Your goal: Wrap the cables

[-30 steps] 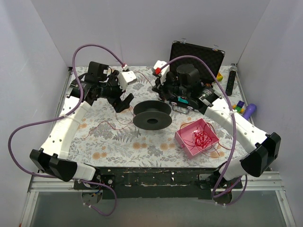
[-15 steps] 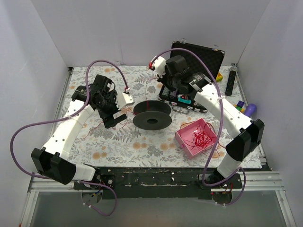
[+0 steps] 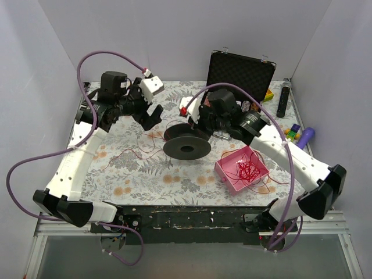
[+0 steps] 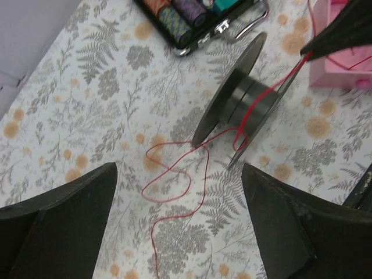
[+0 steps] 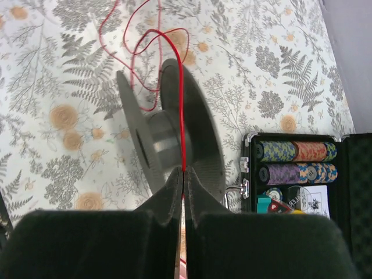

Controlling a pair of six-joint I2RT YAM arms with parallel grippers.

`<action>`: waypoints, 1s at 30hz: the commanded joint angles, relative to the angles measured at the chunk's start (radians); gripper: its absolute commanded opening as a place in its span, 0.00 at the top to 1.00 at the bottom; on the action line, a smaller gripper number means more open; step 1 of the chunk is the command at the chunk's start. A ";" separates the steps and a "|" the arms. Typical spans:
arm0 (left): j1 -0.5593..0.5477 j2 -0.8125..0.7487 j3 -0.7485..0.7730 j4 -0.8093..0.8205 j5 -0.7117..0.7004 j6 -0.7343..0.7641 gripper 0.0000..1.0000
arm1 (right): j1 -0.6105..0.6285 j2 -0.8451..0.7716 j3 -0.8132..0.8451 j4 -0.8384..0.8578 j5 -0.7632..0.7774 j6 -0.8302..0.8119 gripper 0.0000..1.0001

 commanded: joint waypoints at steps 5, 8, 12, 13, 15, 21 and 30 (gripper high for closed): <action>0.003 0.039 -0.101 0.236 0.313 -0.190 0.30 | 0.010 -0.078 -0.195 0.094 0.036 -0.128 0.99; -0.001 0.059 -0.152 0.308 0.396 -0.222 0.39 | 0.010 -0.083 -0.203 0.138 0.021 -0.131 0.99; -0.007 0.077 -0.169 0.328 0.493 -0.214 0.40 | 0.010 -0.097 -0.223 0.192 0.011 -0.160 0.99; -0.013 0.082 -0.174 0.332 0.503 -0.211 0.40 | 0.012 -0.101 -0.233 0.200 0.010 -0.166 0.99; -0.017 0.085 -0.195 0.336 0.510 -0.199 0.41 | 0.010 -0.110 -0.258 0.220 0.011 -0.181 0.99; -0.047 0.109 -0.237 0.402 0.422 -0.224 0.56 | 0.009 -0.107 -0.279 0.275 -0.025 -0.235 0.99; -0.068 0.129 -0.250 0.414 0.372 -0.191 0.65 | 0.003 -0.137 -0.292 0.310 -0.099 -0.258 0.99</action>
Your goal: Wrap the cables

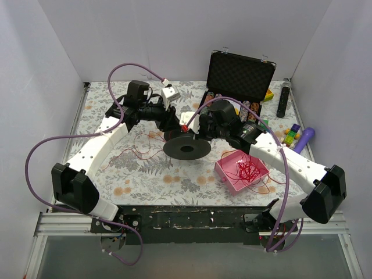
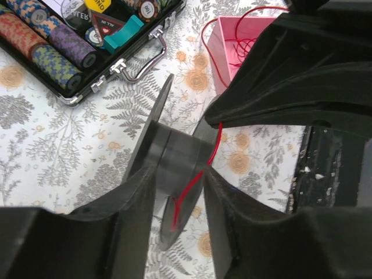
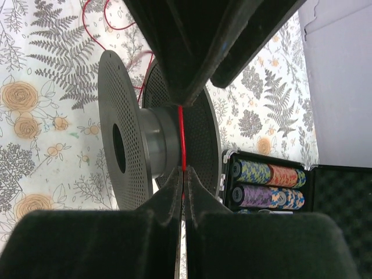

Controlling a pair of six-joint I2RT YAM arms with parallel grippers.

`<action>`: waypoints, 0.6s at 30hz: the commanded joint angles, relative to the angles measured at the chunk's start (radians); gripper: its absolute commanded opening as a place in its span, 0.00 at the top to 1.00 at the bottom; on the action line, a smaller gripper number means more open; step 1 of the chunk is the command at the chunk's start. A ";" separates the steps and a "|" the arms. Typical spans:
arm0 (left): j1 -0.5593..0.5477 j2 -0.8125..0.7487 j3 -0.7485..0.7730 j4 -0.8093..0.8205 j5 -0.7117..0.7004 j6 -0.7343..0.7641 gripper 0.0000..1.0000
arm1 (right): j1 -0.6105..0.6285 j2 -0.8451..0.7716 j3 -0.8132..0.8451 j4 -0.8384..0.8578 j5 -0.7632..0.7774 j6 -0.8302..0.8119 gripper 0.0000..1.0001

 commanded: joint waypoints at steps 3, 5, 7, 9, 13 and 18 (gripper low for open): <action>-0.022 0.006 -0.004 0.001 -0.032 0.042 0.74 | -0.008 -0.056 -0.007 0.057 -0.049 -0.007 0.99; -0.022 0.001 -0.004 -0.019 -0.018 0.062 0.78 | -0.008 -0.070 -0.017 0.063 -0.049 -0.009 0.99; -0.022 0.001 -0.001 -0.022 -0.015 0.060 0.85 | -0.015 -0.079 -0.029 0.077 -0.055 -0.007 0.99; -0.022 0.005 0.004 -0.036 0.011 0.074 0.74 | -0.019 -0.079 -0.032 0.082 -0.054 -0.005 0.99; -0.024 0.009 0.016 -0.039 0.048 0.077 0.62 | -0.022 -0.073 -0.032 0.080 -0.074 -0.007 0.99; -0.045 0.021 0.028 -0.028 0.068 0.111 0.56 | -0.040 -0.073 -0.029 0.097 -0.143 0.008 0.99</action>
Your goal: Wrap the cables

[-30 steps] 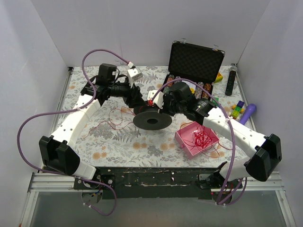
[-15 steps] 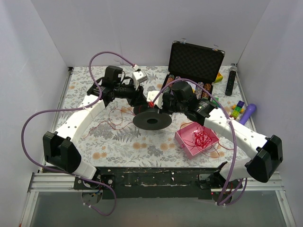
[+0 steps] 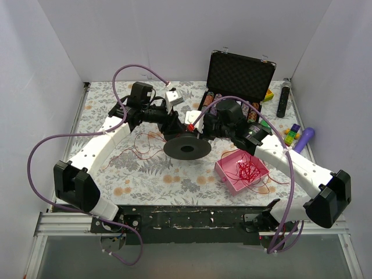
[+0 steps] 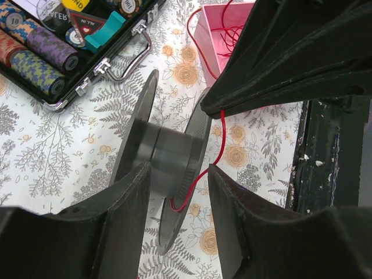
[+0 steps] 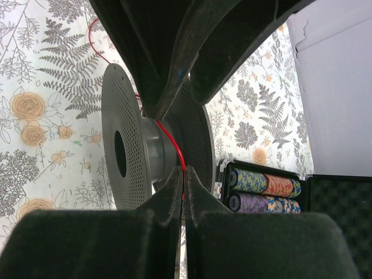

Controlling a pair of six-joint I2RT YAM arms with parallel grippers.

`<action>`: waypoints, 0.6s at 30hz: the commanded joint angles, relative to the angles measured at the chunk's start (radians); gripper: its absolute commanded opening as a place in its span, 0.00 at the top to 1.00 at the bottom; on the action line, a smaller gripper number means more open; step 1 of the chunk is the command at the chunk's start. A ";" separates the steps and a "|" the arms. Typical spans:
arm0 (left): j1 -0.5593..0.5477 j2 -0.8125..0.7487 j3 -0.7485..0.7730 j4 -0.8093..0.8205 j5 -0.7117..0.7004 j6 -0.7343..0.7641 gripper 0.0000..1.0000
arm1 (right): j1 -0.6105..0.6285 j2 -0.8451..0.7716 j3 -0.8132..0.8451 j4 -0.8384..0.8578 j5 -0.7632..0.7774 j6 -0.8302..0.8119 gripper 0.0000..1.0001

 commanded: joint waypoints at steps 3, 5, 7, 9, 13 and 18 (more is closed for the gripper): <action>-0.037 0.018 0.035 0.003 0.062 0.035 0.57 | -0.017 -0.010 0.011 0.052 -0.072 0.022 0.99; -0.038 0.018 0.039 0.003 0.086 0.032 0.57 | -0.020 -0.012 0.006 0.052 -0.072 0.024 0.99; -0.038 0.020 0.053 0.003 0.106 0.020 0.55 | -0.026 -0.015 0.000 0.049 -0.069 0.027 0.99; -0.037 0.018 0.072 -0.007 0.113 0.017 0.54 | -0.034 -0.019 -0.004 0.044 -0.065 0.035 0.99; -0.037 0.015 0.107 0.005 0.059 0.006 0.43 | -0.046 -0.038 -0.023 0.052 -0.063 0.045 0.99; -0.034 0.036 0.121 0.023 0.028 0.008 0.34 | -0.049 -0.050 -0.052 0.069 -0.059 0.059 0.99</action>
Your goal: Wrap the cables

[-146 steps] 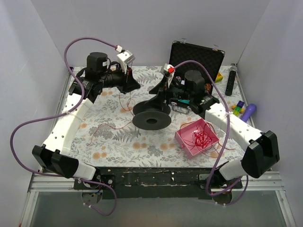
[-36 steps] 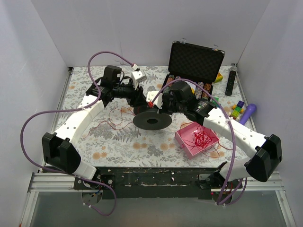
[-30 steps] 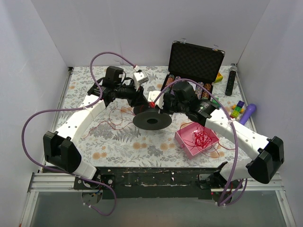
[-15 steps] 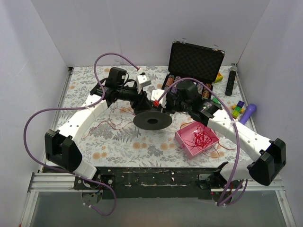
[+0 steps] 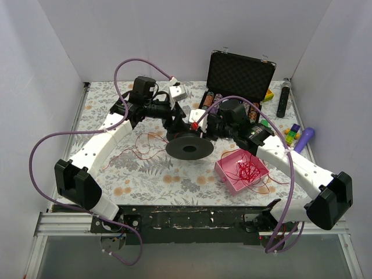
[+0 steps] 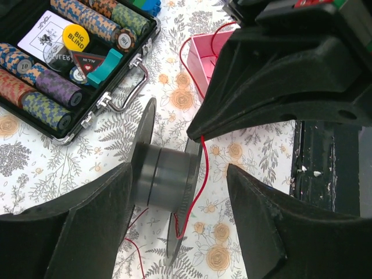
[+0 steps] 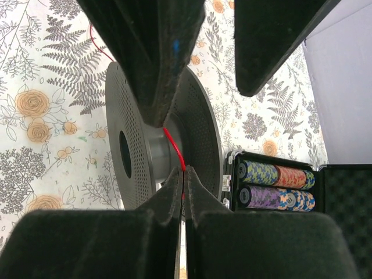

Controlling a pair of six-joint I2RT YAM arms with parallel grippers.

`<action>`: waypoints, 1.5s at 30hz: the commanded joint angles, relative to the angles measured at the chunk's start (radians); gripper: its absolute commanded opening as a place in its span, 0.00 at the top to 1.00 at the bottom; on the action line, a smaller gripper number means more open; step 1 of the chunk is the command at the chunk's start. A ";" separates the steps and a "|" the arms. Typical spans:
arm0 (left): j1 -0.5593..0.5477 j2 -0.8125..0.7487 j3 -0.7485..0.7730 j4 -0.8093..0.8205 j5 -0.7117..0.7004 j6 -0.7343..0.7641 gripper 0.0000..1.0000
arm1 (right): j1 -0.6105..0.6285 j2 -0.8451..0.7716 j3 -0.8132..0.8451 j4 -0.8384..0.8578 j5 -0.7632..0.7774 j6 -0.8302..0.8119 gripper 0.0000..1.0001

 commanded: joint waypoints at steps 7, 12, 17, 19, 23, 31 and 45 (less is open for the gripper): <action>-0.046 0.022 -0.022 0.032 -0.024 0.012 0.42 | -0.011 -0.044 -0.035 0.088 -0.042 0.047 0.99; -0.049 0.030 -0.025 0.036 -0.047 0.013 0.57 | -0.014 -0.055 -0.038 0.096 -0.055 0.053 0.99; -0.049 0.022 -0.028 0.042 -0.067 0.007 1.00 | -0.026 -0.058 -0.038 0.098 -0.058 0.066 0.99; -0.049 0.021 -0.037 0.061 -0.091 -0.016 1.00 | -0.035 -0.054 -0.038 0.101 -0.046 0.085 0.99; -0.049 0.013 -0.051 0.101 -0.205 -0.073 1.00 | -0.080 -0.049 -0.021 0.110 0.019 0.214 0.58; -0.049 -0.016 -0.088 0.062 -0.219 -0.051 1.00 | -0.302 -0.067 -0.092 0.174 -0.150 0.382 0.32; -0.047 -0.065 -0.097 0.011 -0.285 -0.027 1.00 | -0.358 0.235 0.066 0.010 -0.423 0.176 0.38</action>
